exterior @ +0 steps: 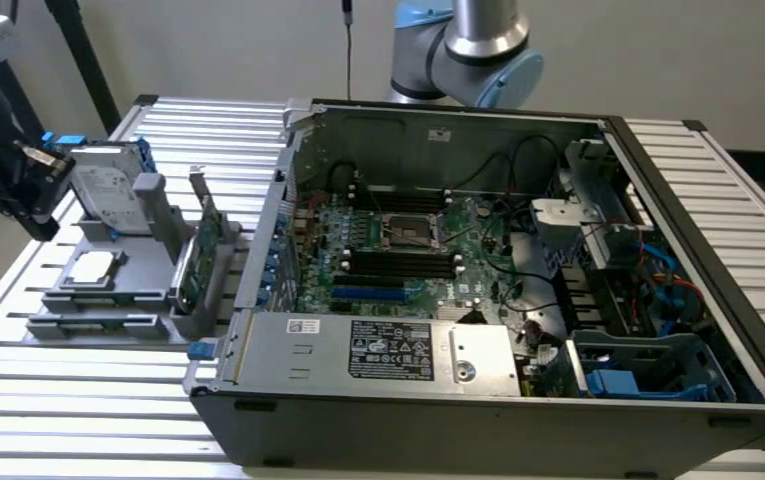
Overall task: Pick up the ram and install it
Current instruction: 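Reach for the ram, then pick up the ram and move it above insertion slot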
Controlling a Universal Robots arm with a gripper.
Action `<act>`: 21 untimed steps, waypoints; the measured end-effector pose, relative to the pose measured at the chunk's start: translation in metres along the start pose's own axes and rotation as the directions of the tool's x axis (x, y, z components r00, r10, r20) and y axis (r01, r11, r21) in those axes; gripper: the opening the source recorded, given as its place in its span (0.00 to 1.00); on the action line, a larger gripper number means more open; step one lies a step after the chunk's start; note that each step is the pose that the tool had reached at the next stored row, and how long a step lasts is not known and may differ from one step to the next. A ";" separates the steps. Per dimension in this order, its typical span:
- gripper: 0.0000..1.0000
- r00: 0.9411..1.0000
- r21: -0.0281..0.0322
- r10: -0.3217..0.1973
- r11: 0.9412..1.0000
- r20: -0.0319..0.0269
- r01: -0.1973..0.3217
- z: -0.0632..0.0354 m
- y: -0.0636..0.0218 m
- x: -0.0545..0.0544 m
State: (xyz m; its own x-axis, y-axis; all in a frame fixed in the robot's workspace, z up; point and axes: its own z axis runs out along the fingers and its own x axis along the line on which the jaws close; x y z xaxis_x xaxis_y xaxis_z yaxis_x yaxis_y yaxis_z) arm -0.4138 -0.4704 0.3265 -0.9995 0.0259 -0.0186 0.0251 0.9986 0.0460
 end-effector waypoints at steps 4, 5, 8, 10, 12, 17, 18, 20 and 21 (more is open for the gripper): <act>0.11 1.000 -0.001 -0.024 1.000 -0.002 0.024 0.0071 -0.0009 0.000; 0.11 1.000 -0.001 -0.031 1.000 -0.003 0.031 0.0085 -0.0010 0.000; 0.11 0.999 -0.001 -0.050 0.999 -0.005 0.050 0.0129 -0.0012 0.000; 0.11 0.998 -0.001 -0.056 0.998 -0.005 0.056 0.0154 -0.0014 0.001; 0.11 0.998 -0.001 -0.056 0.998 -0.006 0.056 0.0156 -0.0014 0.001; 0.11 0.998 -0.001 -0.056 0.998 -0.006 0.056 0.0157 -0.0014 0.001; 0.11 0.998 -0.001 -0.056 0.998 -0.006 0.056 0.0157 -0.0014 0.001; 0.11 0.998 -0.001 -0.056 0.998 -0.006 0.056 0.0157 -0.0014 0.001; 0.11 0.998 -0.001 -0.056 0.998 -0.006 0.056 0.0157 -0.0014 0.001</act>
State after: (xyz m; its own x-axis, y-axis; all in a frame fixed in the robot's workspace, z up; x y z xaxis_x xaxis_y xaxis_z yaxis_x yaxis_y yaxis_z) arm -0.4141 -0.4711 0.3107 -0.9994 -0.0299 -0.0155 -0.0306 0.9985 0.0461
